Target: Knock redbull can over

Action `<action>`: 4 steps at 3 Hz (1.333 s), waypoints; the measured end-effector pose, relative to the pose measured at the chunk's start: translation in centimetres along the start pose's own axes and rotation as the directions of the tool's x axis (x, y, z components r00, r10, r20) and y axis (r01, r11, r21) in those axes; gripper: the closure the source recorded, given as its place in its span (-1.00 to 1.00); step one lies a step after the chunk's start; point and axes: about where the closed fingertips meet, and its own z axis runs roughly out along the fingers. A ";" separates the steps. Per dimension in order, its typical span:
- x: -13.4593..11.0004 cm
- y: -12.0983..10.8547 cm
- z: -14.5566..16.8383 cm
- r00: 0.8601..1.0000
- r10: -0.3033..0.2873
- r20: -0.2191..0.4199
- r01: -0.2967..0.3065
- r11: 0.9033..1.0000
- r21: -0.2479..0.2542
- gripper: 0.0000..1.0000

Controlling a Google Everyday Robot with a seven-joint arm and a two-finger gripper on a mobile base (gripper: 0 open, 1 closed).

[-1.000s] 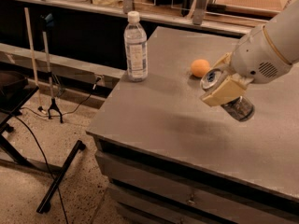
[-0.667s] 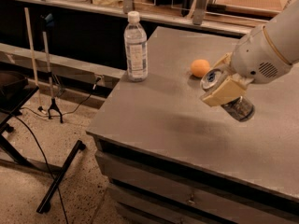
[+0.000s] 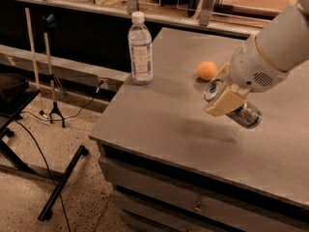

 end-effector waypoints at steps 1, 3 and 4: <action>0.0 0.1 2.0 0.997 -0.021 -0.070 0.021 1.000 -0.012 1.00; -1.2 0.6 6.2 0.969 -0.084 -0.232 0.083 0.996 -0.015 0.24; -2.0 1.4 8.1 0.924 -0.116 -0.365 0.132 0.991 0.019 -0.23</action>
Offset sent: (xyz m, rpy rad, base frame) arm 0.0128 0.0419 -0.0572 -0.2500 0.0522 0.0613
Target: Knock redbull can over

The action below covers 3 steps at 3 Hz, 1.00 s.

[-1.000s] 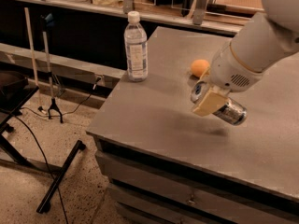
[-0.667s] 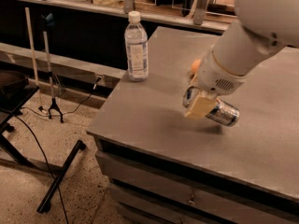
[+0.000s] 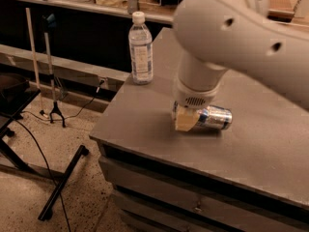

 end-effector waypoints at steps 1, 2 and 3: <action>1.2 -1.2 0.4 0.996 0.031 -0.087 -0.025 0.998 0.065 -0.68; 1.3 -1.3 0.2 0.996 0.025 -0.087 -0.019 0.997 0.070 -1.00; 1.4 -1.3 0.1 0.998 0.015 -0.065 -0.011 0.998 0.058 -1.00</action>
Offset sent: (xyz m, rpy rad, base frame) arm 0.0122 -0.0138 -0.0016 -0.0871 -0.0540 -0.0527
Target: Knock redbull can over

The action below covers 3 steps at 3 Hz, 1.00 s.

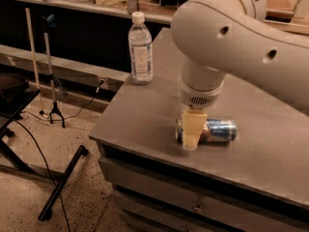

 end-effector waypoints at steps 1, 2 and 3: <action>1.3 0.1 0.6 0.997 -0.006 0.081 0.007 1.000 -0.008 -1.00; 2.7 0.0 1.6 0.983 -0.031 0.180 0.027 0.999 0.025 -1.00; 4.2 -0.1 2.0 0.964 -0.026 0.264 0.009 0.998 0.065 -1.00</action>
Offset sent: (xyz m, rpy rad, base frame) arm 0.0048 -0.0455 -0.0293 0.2801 -0.1193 0.1258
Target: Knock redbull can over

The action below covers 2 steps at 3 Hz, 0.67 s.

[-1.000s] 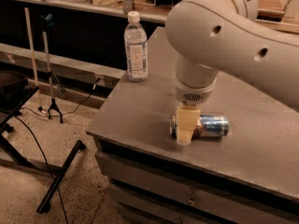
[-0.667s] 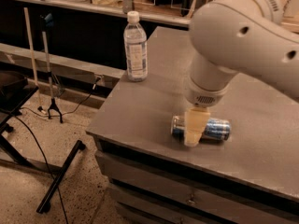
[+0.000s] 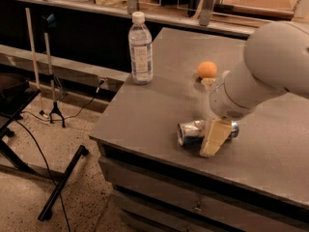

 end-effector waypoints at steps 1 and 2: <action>0.0 -0.1 -0.3 1.000 0.000 0.002 0.000 1.000 0.001 -1.00; -0.1 -0.1 -0.3 1.000 0.000 0.002 0.000 1.000 0.001 -1.00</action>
Offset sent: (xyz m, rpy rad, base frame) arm -0.0160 -0.0631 0.0417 0.0767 -0.1168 -0.0607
